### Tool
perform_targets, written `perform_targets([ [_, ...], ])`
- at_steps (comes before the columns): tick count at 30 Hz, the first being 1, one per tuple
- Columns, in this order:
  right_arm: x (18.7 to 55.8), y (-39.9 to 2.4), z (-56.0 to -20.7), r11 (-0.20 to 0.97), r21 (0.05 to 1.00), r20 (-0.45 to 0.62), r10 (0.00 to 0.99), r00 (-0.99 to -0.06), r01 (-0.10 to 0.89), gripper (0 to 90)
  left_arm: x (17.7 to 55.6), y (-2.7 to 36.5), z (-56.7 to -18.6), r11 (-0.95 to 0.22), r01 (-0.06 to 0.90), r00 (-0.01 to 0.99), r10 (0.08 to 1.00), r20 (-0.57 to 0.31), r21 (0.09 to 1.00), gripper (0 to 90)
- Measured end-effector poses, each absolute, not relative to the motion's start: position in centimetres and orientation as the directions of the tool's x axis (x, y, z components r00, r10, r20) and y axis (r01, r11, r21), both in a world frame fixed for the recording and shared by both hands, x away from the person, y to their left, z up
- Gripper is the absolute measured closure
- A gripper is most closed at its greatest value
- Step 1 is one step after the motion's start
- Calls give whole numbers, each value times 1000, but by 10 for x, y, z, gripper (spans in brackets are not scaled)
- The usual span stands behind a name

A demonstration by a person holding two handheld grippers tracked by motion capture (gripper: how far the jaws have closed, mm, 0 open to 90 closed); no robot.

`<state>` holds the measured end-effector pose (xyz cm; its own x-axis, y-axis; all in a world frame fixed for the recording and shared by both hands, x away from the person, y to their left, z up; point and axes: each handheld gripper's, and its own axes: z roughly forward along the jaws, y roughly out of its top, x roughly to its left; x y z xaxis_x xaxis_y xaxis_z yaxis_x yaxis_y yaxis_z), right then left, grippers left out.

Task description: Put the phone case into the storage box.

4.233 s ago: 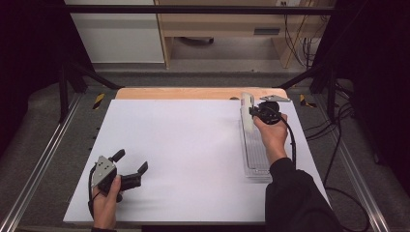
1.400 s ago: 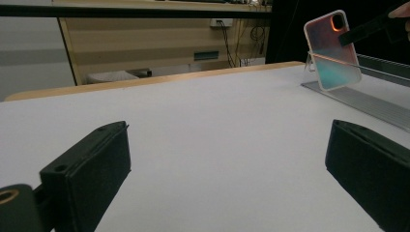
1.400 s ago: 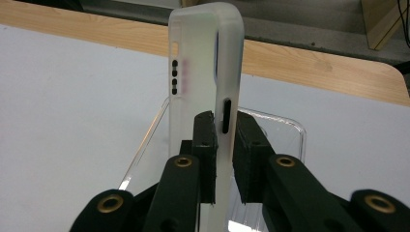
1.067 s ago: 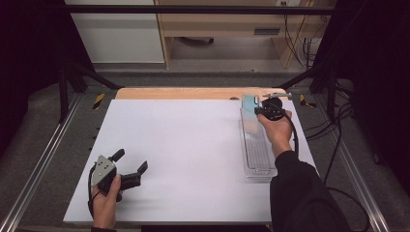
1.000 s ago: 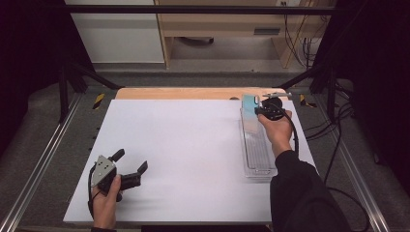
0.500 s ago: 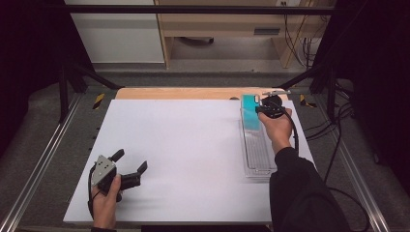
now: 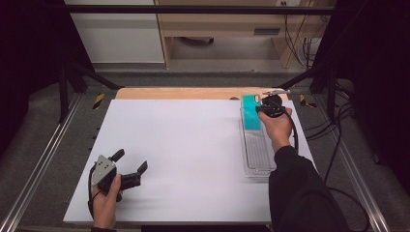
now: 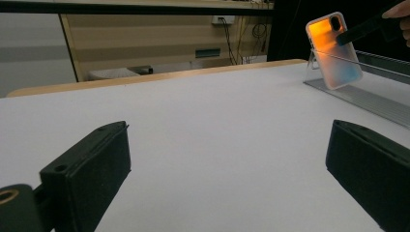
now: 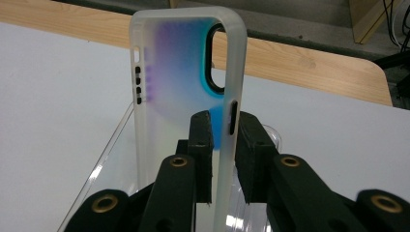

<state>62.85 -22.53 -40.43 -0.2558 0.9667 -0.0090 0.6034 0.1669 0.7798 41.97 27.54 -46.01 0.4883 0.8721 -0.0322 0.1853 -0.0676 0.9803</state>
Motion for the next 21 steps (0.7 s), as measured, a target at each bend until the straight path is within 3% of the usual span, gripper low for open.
perform_targets([
  [21,633,-228,-408,139,785,13,971,-240,604,763,420,276,-460,-66,185,487,873,-34,981,17],
])
